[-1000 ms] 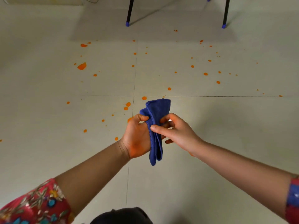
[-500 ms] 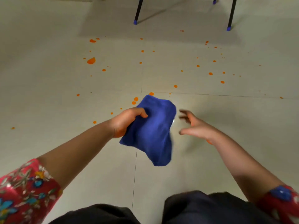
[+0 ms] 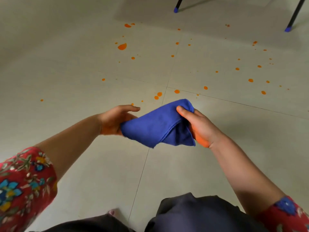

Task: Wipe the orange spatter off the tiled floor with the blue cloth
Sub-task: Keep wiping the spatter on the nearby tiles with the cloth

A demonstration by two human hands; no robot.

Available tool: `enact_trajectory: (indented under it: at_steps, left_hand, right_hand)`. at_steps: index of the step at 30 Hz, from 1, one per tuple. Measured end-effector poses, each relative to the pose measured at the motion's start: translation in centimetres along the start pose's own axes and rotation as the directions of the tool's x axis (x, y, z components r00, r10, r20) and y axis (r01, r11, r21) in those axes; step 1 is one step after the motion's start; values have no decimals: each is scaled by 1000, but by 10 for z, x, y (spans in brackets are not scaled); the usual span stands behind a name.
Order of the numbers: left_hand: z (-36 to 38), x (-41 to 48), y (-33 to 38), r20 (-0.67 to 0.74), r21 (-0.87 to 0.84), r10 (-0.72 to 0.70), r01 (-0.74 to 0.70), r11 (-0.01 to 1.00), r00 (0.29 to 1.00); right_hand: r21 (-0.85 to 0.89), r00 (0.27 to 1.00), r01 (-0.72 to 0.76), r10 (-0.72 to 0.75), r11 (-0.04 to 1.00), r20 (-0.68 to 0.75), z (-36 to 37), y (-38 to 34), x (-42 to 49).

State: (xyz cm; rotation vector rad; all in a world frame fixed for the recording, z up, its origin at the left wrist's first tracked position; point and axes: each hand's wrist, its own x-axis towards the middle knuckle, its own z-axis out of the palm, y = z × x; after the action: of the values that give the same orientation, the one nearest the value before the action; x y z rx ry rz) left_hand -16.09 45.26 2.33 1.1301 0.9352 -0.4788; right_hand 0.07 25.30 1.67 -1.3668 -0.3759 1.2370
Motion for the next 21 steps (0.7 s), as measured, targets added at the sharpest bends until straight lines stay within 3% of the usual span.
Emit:
enact_trajectory:
  at_steps: [3, 7, 9, 11, 14, 16, 19, 21]
  left_hand:
    - [-2, 11, -36, -23, -413, 122, -120, 903, 992]
    - [20, 24, -52, 1, -556, 286, -237, 797, 958]
    - [35, 31, -45, 21, -469, 311, -265, 842, 950]
    - [43, 37, -35, 77, -278, 321, -289, 916, 944]
    - [46, 39, -20, 39, -43, 357, -355, 934, 933]
    - [49, 40, -16, -4, 144, 391, -386, 911, 920]
    - [57, 41, -17, -10, 393, 435, -396, 830, 901]
    - [60, 44, -22, -37, 541, 454, -364, 758, 890]
  right_hand:
    - [161, 999, 22, -16, 987, -36, -3, -2, -1]
    - [268, 991, -39, 72, 963, -113, -4, 7, 3]
    - [306, 981, -85, 134, 948, -143, -4, 11, 6]
    - [267, 967, -92, 151, 959, -207, -4, 10, 8]
    - [-124, 912, -159, 98, 980, -398, -20, 12, 14]
    - [-359, 887, -213, 26, 909, -461, -30, 18, 12]
    - [-458, 888, -221, -17, 861, -460, -32, 27, 5]
    - [-519, 892, -148, -114, 842, -438, -30, 30, 0]
